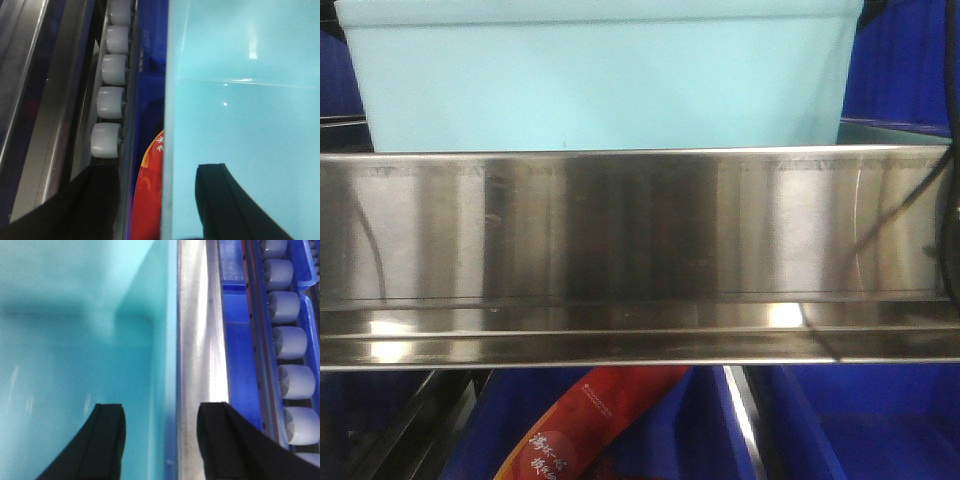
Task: Fetch blue bin and place on conveyor start
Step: 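Close both grippers on opposite side walls of the light-blue bin, then lift the light-blue bin up off the shelf with both grippers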
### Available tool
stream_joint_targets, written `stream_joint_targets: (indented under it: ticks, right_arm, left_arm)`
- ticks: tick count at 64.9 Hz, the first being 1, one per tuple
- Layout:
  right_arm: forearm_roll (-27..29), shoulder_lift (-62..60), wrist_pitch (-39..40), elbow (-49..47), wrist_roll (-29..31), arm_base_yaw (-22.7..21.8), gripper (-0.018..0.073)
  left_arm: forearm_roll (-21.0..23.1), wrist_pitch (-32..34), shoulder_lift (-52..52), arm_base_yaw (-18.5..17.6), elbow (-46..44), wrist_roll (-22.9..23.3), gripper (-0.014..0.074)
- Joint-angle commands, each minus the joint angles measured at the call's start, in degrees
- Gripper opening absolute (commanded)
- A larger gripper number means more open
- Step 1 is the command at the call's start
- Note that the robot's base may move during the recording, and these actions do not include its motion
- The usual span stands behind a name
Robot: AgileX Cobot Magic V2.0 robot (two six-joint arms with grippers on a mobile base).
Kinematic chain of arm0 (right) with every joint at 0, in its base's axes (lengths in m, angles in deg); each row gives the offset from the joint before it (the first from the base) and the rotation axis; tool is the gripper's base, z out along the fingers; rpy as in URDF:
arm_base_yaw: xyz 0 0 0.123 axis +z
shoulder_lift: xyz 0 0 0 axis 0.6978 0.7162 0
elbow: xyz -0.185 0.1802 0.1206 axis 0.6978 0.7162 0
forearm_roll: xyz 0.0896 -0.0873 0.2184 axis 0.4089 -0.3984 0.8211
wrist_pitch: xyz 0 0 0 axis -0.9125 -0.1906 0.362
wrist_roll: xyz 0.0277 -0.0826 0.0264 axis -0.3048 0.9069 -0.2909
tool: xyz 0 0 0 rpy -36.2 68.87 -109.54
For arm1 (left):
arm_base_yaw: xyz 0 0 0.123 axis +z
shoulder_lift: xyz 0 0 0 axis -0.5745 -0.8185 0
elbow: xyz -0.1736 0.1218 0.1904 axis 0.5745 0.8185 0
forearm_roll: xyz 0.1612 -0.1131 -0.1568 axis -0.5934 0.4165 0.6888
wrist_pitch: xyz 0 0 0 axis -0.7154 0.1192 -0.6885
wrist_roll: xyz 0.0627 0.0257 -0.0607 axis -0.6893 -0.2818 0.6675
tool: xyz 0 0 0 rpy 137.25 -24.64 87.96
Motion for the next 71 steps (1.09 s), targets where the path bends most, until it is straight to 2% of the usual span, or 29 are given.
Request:
stream_joint_targets:
  ticks: [1,21,26,31,32,38,39,55,71]
  right_arm:
    - [-0.4,-0.2,0.5,-0.3,0.6,-0.2,0.0234]
    - [-0.4,-0.2,0.5,-0.3,0.6,-0.2,0.0234]
    - [-0.4,-0.2,0.5,-0.3,0.6,-0.2,0.0214]
    - [-0.4,-0.2,0.5,-0.3,0.6,-0.2,0.0105]
    - [-0.4,-0.2,0.5,-0.3,0.6,-0.2,0.0090]
    - [-0.4,-0.2,0.4,-0.3,0.6,-0.2,-0.0132]
    - [-0.4,-0.2,0.4,-0.3,0.6,-0.2,-0.0165]
    - [-0.5,-0.3,0.4,-0.3,0.6,-0.2,-0.0160]
    - [-1.3,-4.4,-0.7,-0.3,-2.5,-0.1,-0.0160]
  left_arm:
    - [-0.1,0.5,-0.1,-0.2,-0.4,-0.4,0.0274]
    - [-0.1,0.4,-0.1,-0.2,-0.4,-0.4,0.0274]
    - [-0.1,0.4,-0.1,-0.2,-0.4,-0.4,0.0246]
    - [0.0,0.0,-0.1,-0.2,-0.4,-0.4,0.0127]
    - [0.0,0.0,-0.1,-0.2,-0.4,-0.4,0.0080]
    - [0.2,-0.3,-0.1,-0.2,-0.4,-0.4,-0.0110]
    - [0.2,-0.3,-0.1,-0.2,-0.4,-0.4,-0.0110]
    - [0.6,-0.8,-0.1,-0.5,-0.5,-0.4,-0.0111]
    - [-0.4,-3.4,2.9,-3.0,-2.5,0.2,-0.0111]
